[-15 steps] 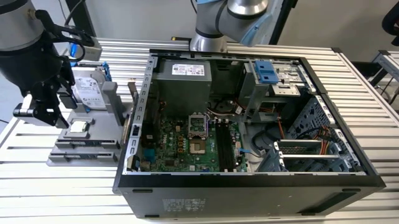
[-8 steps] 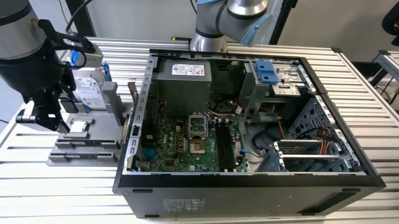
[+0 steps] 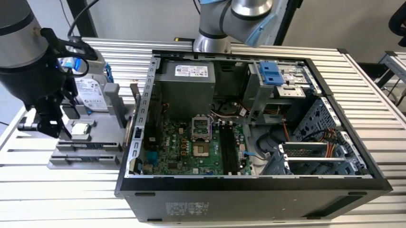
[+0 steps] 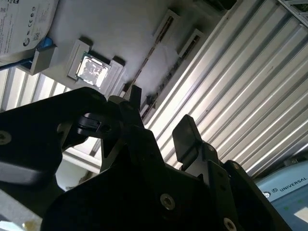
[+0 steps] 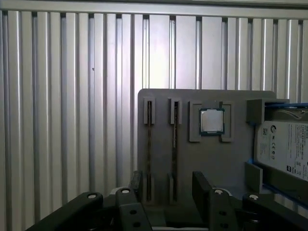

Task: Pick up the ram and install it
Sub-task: 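Pick up the ram and move it above insertion slot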

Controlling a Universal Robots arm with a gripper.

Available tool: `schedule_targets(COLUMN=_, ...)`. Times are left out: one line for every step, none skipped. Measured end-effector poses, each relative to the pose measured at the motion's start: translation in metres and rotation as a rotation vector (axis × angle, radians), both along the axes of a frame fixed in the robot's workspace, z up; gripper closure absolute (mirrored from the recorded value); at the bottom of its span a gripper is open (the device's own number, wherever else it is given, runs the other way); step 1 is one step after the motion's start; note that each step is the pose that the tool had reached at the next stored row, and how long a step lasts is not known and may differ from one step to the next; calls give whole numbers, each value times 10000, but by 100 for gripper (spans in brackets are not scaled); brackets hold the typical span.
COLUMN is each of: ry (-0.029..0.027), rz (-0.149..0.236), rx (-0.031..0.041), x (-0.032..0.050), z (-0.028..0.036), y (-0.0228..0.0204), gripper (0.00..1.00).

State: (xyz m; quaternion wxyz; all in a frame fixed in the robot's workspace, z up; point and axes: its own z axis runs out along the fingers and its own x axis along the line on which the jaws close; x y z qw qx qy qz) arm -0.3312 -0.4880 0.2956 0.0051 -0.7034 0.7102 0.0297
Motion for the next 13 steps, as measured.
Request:
schedule_targets(ry=3, rz=0, rx=-1, x=0, z=-9, y=0, gripper=0)
schedule_targets(ry=5, rz=0, rx=0, x=0, z=-19, y=0, gripper=0)
schedule_targets(ry=7, rz=0, rx=0, x=0, z=-29, y=0, gripper=0)
schedule_targets(ry=8, rz=0, rx=1, x=0, z=-39, y=0, gripper=0)
schedule_targets(ry=10, rz=0, rx=0, x=0, z=-48, y=0, gripper=0)
schedule_targets(ry=12, rz=0, rx=0, x=0, z=-58, y=0, gripper=0)
schedule_targets(ry=12, rz=0, rx=1, x=0, z=-68, y=0, gripper=0)
schedule_targets(ry=14, rz=0, rx=0, x=0, z=-78, y=0, gripper=0)
schedule_targets(ry=17, rz=0, rx=-1, x=0, z=-88, y=0, gripper=0)
schedule_targets(ry=19, rz=0, rx=-1, x=0, z=-99, y=0, gripper=0)
schedule_targets(ry=19, rz=0, rx=0, x=0, z=-110, y=0, gripper=0)
schedule_targets(ry=19, rz=0, rx=0, x=0, z=-120, y=0, gripper=0)
schedule_targets(ry=19, rz=0, rx=0, x=0, z=-130, y=0, gripper=0)
